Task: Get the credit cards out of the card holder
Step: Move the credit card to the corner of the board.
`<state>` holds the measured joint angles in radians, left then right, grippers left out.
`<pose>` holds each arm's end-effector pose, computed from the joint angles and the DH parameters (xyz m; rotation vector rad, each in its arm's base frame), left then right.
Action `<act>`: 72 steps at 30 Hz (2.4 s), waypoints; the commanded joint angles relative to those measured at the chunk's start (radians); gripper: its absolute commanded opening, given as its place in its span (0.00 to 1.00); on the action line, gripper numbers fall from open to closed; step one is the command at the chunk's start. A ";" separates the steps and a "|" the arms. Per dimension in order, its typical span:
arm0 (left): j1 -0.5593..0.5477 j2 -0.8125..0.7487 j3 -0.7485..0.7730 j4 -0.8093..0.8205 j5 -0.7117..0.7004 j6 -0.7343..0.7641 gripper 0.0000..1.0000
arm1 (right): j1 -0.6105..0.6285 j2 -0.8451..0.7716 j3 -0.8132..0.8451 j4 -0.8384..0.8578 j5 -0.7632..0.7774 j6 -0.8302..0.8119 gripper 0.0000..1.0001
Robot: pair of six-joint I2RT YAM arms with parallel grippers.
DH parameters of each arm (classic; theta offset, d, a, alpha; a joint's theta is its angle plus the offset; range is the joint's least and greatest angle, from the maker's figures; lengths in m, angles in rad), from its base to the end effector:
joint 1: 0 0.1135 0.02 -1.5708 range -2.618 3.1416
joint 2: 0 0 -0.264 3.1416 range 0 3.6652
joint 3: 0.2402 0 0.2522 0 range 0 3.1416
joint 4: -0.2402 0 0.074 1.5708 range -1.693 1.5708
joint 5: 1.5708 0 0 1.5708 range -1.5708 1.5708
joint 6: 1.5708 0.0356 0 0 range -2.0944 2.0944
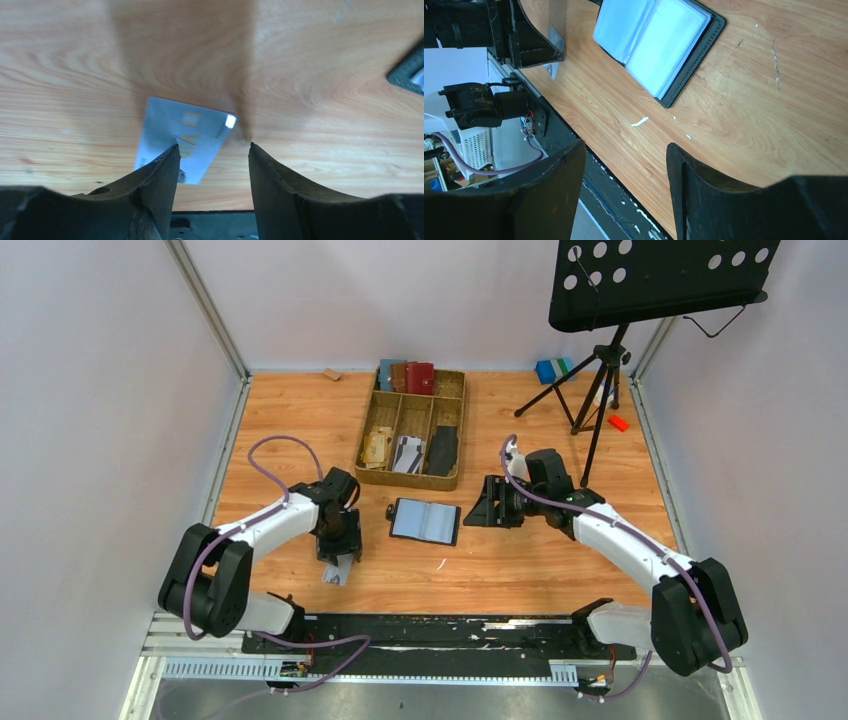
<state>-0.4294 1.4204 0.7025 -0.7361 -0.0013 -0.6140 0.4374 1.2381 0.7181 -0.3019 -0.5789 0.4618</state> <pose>0.1975 -0.0904 0.1497 -0.2801 3.0255 -0.0868 0.2154 0.1222 0.2173 -0.2613 2.4965 1.0945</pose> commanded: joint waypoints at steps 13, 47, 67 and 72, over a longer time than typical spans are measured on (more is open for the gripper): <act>-0.033 -0.141 0.013 -0.095 -0.056 -0.100 0.70 | 0.004 -0.038 -0.012 0.047 -0.055 0.026 0.60; 0.597 0.040 -0.051 0.118 -0.089 -0.163 0.00 | 0.003 -0.180 -0.003 -0.091 -0.063 -0.030 0.59; 0.326 -0.339 -0.278 -0.036 0.006 -0.350 0.00 | 0.002 -0.152 -0.041 -0.004 -0.085 0.015 0.60; 0.305 -0.382 -0.218 -0.099 -0.072 -0.305 0.00 | 0.004 -0.118 -0.044 0.031 -0.103 0.030 0.60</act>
<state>-0.1169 1.0401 0.4610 -0.6659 0.0433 -0.9417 0.4374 1.0950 0.6785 -0.3393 -0.6548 0.4702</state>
